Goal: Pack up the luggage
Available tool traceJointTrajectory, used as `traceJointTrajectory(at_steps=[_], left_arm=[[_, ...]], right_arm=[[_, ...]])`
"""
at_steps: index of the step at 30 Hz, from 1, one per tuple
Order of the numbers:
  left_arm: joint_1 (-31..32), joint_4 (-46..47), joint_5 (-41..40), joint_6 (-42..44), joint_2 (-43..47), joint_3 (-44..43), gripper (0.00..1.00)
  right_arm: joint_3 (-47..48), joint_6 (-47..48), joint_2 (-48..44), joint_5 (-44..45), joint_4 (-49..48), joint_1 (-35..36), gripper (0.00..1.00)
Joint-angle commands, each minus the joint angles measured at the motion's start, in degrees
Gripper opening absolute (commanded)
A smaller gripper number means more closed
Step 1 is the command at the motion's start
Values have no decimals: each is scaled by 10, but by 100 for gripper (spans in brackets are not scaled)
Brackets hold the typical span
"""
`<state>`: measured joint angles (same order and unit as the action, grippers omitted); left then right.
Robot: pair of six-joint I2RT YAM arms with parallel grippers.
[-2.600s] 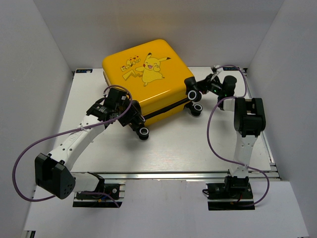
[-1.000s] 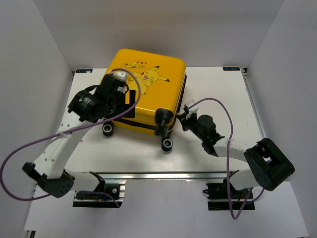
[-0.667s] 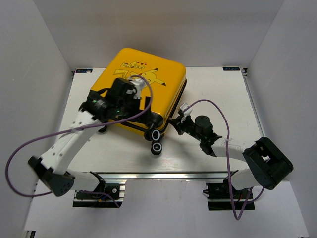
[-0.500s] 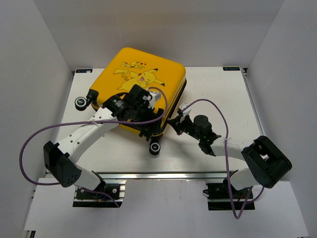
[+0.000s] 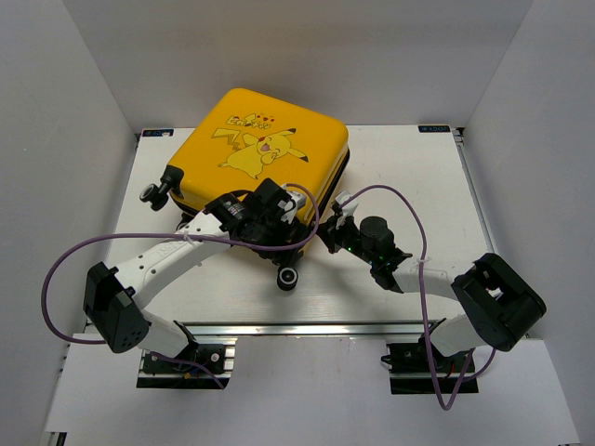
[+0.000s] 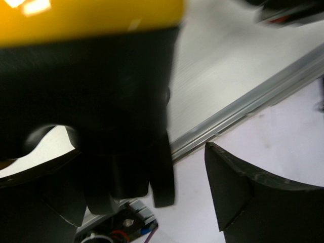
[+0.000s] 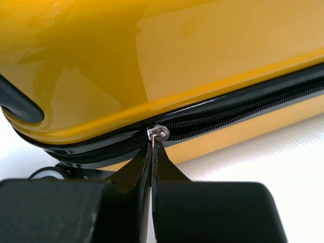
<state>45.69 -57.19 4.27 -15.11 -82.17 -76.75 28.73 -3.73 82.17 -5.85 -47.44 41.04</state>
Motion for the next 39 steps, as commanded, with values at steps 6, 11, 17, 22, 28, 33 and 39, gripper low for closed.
traceJointTrajectory(at_steps=[6, 11, 17, 22, 28, 33, 39], left_arm=[[5, -15, -84, -42, 4, 47, 54], [5, 30, -96, -62, 18, 36, 11], [5, 24, -144, -94, 46, 46, 0], [-7, -18, -185, -166, 100, 70, 0], [-7, -74, -209, -268, 148, 108, 0], [-7, -119, -221, -330, 163, 129, 0], [-7, -159, -221, -402, 199, 163, 0]], right_arm=[[33, -11, -43, 51, -75, -2, 0], [40, -10, -35, 56, -64, -13, 0], [55, 15, -24, 142, -43, -40, 0], [98, 75, 28, 247, -34, -95, 0], [198, 87, 132, 260, -40, -189, 0], [321, 101, 264, 195, -72, -258, 0], [502, 169, 441, 18, -110, -327, 0]])
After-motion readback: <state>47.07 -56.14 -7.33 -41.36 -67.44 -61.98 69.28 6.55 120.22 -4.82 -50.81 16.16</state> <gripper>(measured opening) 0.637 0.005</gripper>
